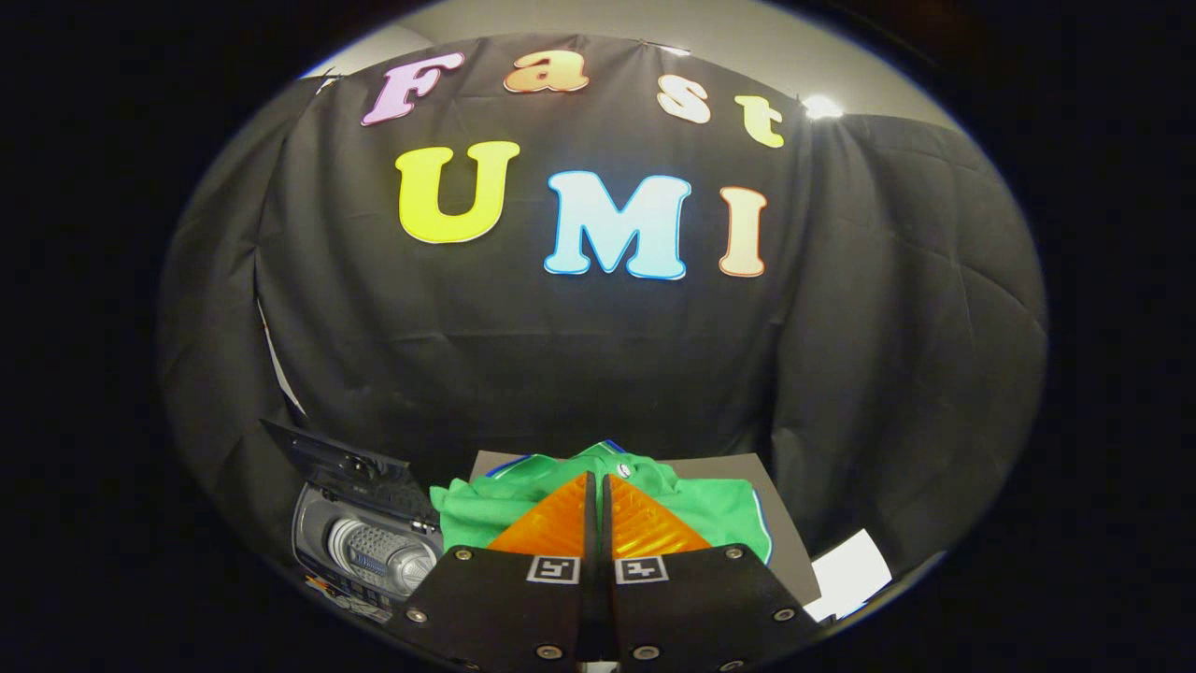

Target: Put the clothes into the washing machine and then close the washing machine lid.

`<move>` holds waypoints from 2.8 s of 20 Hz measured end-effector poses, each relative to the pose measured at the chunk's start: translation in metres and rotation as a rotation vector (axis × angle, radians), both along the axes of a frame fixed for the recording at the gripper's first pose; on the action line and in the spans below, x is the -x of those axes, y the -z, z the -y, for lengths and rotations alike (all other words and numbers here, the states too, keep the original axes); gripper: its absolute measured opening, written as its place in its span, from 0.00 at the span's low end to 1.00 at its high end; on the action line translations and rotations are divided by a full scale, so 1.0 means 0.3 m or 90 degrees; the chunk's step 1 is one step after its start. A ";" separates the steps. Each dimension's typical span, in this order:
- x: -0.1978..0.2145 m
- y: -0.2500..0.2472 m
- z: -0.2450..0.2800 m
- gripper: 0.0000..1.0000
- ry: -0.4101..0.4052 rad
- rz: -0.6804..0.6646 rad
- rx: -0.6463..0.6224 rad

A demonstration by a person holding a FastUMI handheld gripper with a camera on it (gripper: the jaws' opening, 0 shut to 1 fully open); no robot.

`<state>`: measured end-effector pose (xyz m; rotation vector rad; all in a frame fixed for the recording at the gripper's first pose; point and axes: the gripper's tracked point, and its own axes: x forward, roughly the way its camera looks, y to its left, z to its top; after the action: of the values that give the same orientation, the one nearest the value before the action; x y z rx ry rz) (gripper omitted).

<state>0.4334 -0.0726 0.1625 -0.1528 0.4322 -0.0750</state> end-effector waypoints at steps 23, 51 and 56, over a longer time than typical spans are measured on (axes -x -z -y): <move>0.108 -0.109 -0.913 0.00 -0.047 0.055 0.024; 0.066 0.545 -1.393 0.00 -0.132 -0.108 0.065; 0.024 0.673 -1.335 0.00 -0.111 -0.149 0.072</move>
<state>0.4262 0.3278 -0.0395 -0.3113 0.6467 0.0916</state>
